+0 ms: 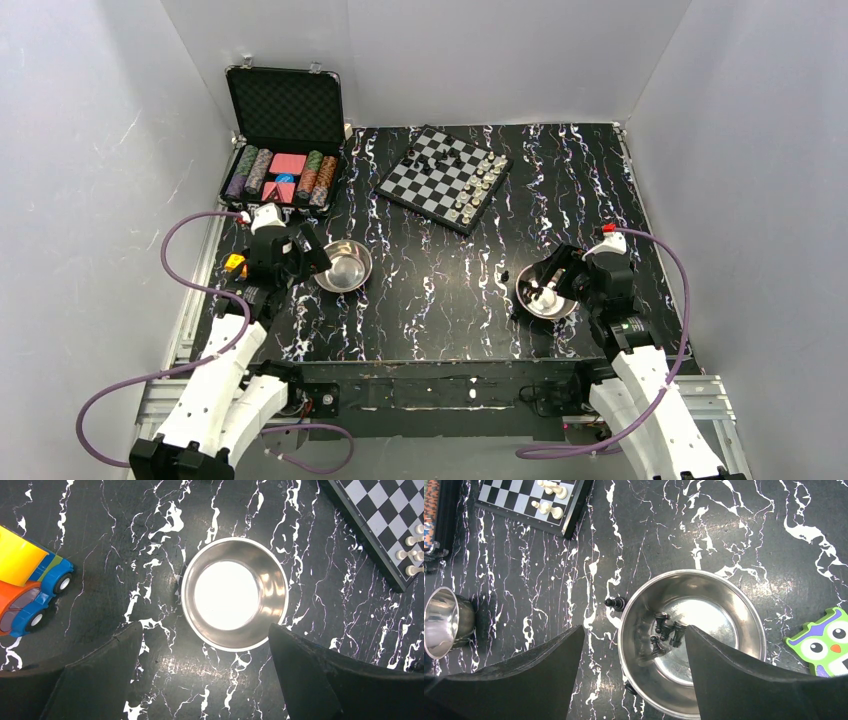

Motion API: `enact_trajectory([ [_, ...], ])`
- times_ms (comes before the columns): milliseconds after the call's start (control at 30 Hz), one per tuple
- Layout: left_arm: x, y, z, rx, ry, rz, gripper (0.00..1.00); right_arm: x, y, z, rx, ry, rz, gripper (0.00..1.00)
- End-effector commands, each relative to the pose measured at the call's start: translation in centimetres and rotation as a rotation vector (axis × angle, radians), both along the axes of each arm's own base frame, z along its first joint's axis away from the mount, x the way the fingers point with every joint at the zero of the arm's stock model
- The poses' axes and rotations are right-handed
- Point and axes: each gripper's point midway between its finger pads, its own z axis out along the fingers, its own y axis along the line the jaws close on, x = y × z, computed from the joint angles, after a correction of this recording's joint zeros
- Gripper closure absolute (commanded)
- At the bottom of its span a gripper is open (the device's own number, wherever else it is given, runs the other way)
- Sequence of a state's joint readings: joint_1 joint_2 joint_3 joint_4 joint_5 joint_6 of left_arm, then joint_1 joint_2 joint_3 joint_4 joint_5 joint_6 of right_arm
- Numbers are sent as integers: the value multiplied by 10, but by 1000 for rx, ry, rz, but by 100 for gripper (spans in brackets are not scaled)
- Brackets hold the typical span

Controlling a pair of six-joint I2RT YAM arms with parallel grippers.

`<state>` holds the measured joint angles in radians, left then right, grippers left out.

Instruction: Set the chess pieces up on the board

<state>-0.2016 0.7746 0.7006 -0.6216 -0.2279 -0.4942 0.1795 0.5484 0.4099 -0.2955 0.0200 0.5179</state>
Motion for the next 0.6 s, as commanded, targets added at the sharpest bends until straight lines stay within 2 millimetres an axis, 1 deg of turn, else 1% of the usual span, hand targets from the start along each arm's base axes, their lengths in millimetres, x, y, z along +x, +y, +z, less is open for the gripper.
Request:
enact_trajectory([
  [0,2,4,17,1,-44,22,2,5,1,10,4,-46,0,18],
  [167,1,6,23,1,-78,30,2,6,1,9,-1,-37,0,18],
  [300,-1,8,17,0,-47,45,2,7,0,10,-5,-40,-4,18],
  [467,0,1,16,-17,-36,11,2,6,0,10,-4,-38,-2,18],
  [567,1,0,18,-17,-40,5,2,5,0,9,-8,-30,1,19],
])
